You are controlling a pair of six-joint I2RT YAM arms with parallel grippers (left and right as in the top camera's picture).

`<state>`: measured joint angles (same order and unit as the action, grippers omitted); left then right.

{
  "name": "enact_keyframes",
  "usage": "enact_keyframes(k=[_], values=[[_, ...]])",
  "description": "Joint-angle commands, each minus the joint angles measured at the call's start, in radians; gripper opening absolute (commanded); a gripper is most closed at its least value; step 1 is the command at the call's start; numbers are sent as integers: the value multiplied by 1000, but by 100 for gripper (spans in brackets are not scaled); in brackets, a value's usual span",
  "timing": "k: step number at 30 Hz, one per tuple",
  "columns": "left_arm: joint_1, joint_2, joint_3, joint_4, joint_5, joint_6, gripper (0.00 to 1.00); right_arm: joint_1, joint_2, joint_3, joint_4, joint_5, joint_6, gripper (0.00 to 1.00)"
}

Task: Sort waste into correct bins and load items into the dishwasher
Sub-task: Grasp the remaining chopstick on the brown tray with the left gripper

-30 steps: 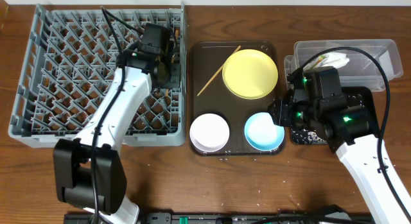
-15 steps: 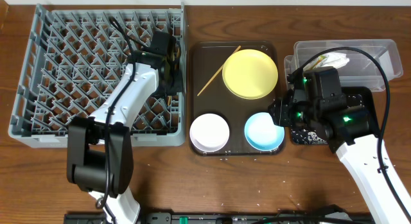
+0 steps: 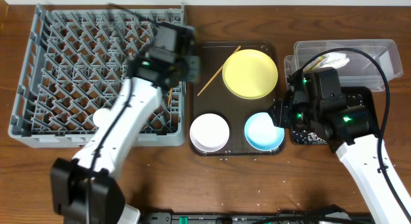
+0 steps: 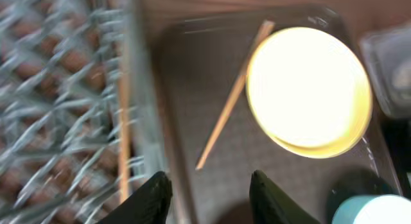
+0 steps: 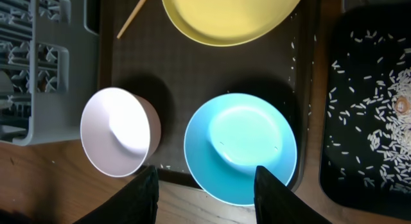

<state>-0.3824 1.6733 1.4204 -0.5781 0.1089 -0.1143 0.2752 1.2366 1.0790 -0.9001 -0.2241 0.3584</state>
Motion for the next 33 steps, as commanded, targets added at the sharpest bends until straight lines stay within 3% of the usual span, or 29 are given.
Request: enact_keyframes(k=[1,7,16,30,33], values=[[-43,116,1,42,10,152,46,1,0,5,-5,11,-3,46],[-56,274,1,153,-20,196,56,1,0,5,-13,10,4,45],[-56,415,1,306,-19,231,55,1,0,5,-12,11,4,46],[-56,497,-12,292,-19,278,20,1,0,5,-9,10,4,43],[-56,496,-12,283,-19,278,8,1,0,5,-9,10,4,42]])
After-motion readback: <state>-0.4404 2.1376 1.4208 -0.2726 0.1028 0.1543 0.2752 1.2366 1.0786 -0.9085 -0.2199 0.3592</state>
